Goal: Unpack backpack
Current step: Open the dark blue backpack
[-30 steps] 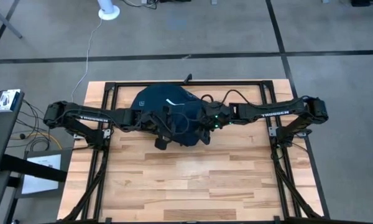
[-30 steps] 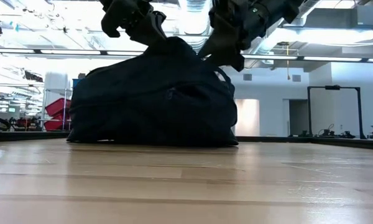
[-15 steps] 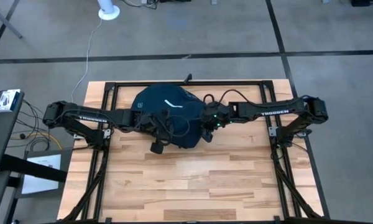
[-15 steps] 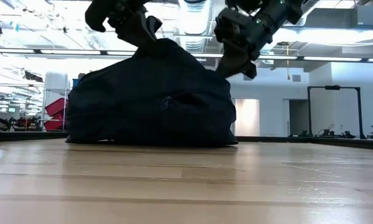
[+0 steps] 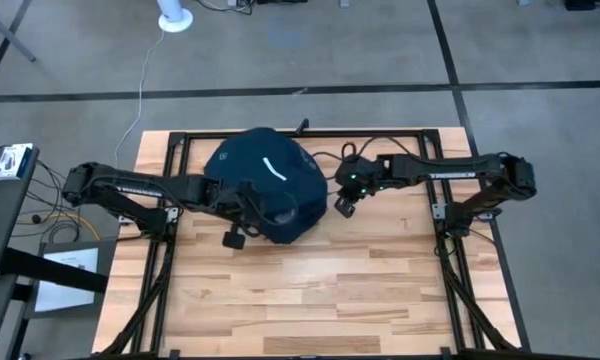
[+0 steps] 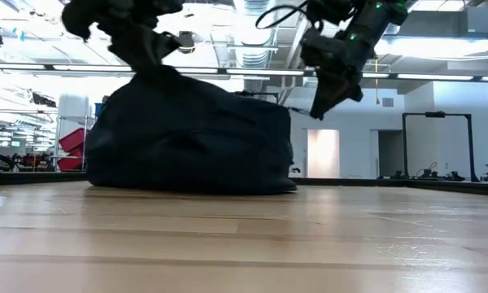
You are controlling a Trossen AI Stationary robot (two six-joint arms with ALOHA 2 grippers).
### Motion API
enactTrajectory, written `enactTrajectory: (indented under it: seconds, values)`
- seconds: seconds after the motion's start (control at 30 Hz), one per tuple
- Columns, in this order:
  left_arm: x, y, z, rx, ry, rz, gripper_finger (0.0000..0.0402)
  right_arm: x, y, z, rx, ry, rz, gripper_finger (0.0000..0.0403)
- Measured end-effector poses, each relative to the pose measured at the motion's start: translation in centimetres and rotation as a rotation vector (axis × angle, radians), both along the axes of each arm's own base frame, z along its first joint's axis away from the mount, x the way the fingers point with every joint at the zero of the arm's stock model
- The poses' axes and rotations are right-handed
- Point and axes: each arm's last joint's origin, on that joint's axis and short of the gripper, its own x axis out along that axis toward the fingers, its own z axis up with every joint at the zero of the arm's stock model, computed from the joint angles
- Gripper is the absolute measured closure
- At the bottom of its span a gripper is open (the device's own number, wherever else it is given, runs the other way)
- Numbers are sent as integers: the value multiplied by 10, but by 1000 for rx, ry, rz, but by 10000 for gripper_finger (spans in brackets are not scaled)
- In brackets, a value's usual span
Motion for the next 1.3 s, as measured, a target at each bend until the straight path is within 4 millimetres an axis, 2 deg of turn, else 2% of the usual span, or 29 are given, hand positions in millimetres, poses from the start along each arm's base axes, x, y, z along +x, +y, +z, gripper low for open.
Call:
enactTrajectory:
  seconds: [0.17,0.33,0.47,0.63,0.77,0.9,1.0,1.17,1.3]
  values:
    - [-24,3,16,17,-23,82,401,-12,3,22,2,-92,-1,403]
    - [-46,6,38,45,-150,126,401,-10,9,30,-11,-167,25,394]
    - [-53,7,51,52,-255,107,401,-5,17,31,3,-200,67,345]
    - [-57,7,54,51,-276,110,401,-4,24,30,19,-200,85,265]
    - [-55,7,55,37,-299,123,401,-1,30,33,14,-240,119,218]
    - [-49,5,45,-13,-335,88,401,10,40,38,-66,-330,234,193]
    - [-44,3,31,-59,-349,50,401,19,46,32,-158,-320,324,189]
    - [-44,2,6,-108,-303,59,401,35,43,6,-252,-212,421,190]
    - [-44,2,-4,-135,-286,77,401,45,31,-10,-288,-165,393,195]
